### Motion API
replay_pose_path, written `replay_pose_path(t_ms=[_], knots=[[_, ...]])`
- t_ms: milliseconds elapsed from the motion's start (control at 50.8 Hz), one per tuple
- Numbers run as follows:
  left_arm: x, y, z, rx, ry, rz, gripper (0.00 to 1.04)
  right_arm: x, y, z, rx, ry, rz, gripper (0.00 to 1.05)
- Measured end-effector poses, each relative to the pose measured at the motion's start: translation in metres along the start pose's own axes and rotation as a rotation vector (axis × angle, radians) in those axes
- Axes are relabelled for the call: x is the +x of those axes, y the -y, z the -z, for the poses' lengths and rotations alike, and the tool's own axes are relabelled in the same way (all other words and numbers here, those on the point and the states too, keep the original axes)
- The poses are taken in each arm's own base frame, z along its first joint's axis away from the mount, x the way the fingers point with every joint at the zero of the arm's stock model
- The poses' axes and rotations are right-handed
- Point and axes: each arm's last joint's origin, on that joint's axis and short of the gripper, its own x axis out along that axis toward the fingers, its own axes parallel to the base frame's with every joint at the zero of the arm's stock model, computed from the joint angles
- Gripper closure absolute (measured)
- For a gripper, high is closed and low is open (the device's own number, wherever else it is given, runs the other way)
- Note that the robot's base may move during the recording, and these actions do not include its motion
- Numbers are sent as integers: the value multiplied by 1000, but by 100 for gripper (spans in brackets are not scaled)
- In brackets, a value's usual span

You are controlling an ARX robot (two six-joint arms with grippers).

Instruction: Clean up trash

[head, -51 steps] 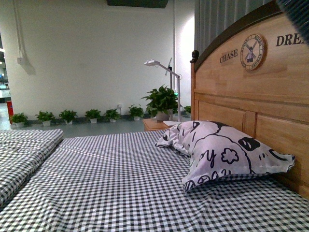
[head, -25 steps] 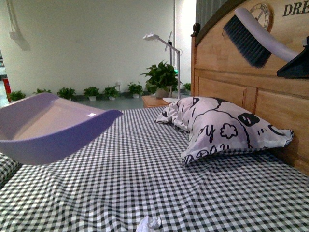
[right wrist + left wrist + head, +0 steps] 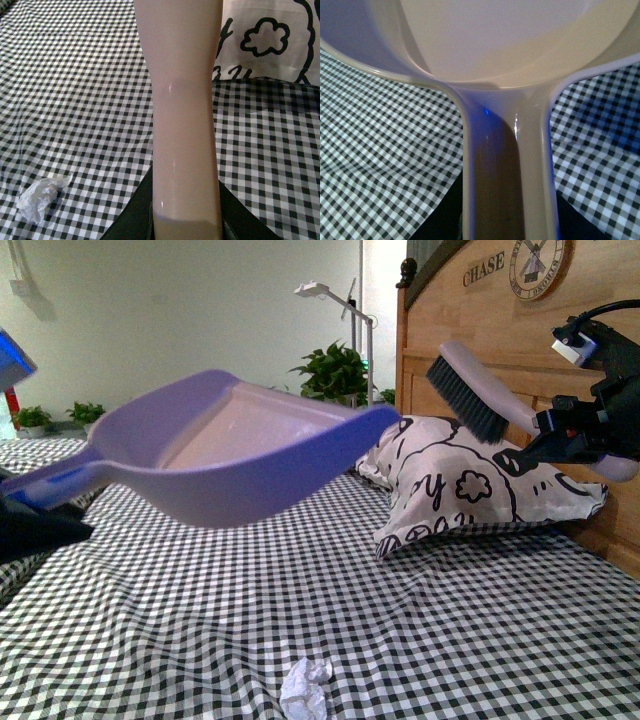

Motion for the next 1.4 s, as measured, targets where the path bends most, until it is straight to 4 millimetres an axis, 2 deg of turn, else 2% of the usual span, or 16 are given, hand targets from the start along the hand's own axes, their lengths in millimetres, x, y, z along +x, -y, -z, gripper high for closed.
replay_pose_path(t_ms=[276,374,433,552,611,709,847,985,1241,1398], knots=[[-4,-1,-4,-18,-3,-41,81,-1,-1,-2,-9,9,1,86],[-10,0,-4,-60,-94,-278,81,-1,-1,-2,-9,9,3,86],[-21,0,2,-104,-165,-395,81,-1,-1,-1,-54,43,32,86],[-30,-4,17,-155,-200,-450,81,-5,2,1,-169,168,95,86],[-26,-4,27,-186,-202,-436,81,-9,1,0,-193,185,96,86],[-2,5,50,-199,-186,-317,81,-10,0,-1,-209,189,83,86],[21,22,78,-183,-230,-203,81,1,0,8,-202,155,74,86],[34,34,107,-179,-293,-138,81,14,-1,20,-192,111,66,86],[42,34,141,-122,-354,-108,81,47,-19,29,-199,63,25,86],[39,47,157,-2,-427,-20,81,66,-34,41,-210,6,-6,86]])
